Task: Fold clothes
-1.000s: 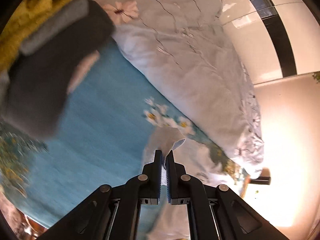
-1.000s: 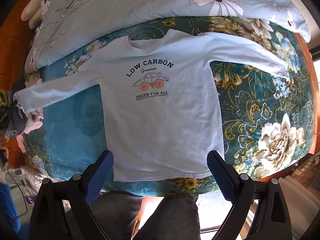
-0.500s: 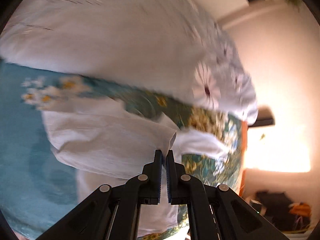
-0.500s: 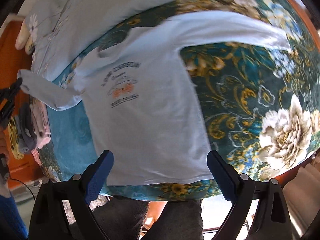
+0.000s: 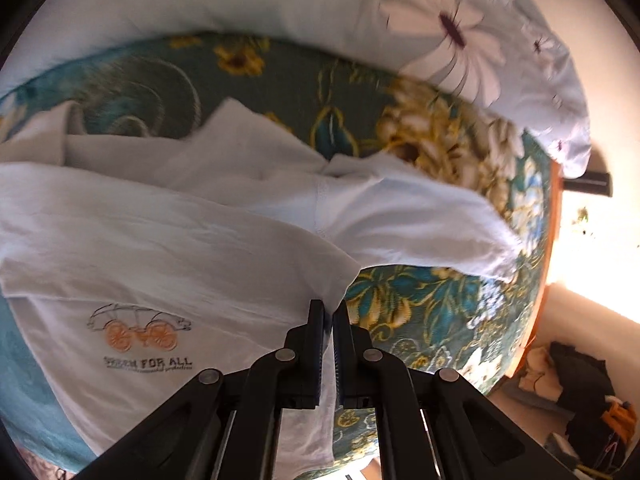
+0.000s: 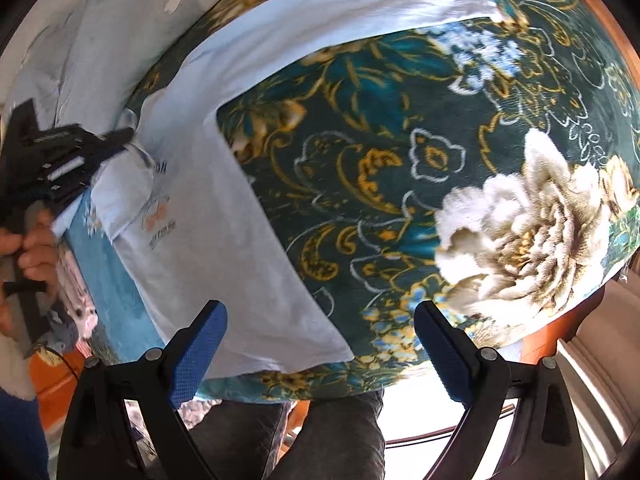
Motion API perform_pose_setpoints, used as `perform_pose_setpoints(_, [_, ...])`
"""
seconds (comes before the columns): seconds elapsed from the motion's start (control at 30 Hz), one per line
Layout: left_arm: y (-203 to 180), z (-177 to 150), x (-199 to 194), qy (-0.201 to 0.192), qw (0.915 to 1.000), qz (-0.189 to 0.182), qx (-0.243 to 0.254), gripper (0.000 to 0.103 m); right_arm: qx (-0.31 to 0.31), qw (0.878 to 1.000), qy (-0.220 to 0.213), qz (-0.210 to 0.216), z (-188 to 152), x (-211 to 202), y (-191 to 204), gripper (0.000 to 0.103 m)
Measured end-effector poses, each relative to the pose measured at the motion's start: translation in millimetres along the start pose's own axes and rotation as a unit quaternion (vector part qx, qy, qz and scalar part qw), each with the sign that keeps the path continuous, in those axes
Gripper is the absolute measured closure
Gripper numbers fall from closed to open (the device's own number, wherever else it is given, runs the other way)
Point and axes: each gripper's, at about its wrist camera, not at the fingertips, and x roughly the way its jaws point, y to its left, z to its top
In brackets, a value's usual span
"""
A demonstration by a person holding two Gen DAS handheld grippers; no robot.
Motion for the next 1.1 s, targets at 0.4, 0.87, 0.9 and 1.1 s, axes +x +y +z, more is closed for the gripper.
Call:
perform_pose_setpoints(0.4, [52,35,-39,0.001,0.9975,-0.068,0.017,0.052,-0.036,0.999,0.0,-0.009,70,17,67,0.008])
perform_pose_setpoints(0.87, [191,106,-85,-0.021,0.977,0.158,0.141,0.051,-0.306,0.95,0.005,-0.057,205,69,256,0.027])
perform_pose_setpoints(0.9, [191,109,-80,-0.008,0.9746,0.16,0.157,0.051,-0.327,0.942,0.013,-0.069,209,79,266,0.028])
perform_pose_setpoints(1.1, [184,114,-52,0.034,0.9606,0.163,0.223,0.051,-0.424,0.893,0.069,-0.135,217,132,291,0.049])
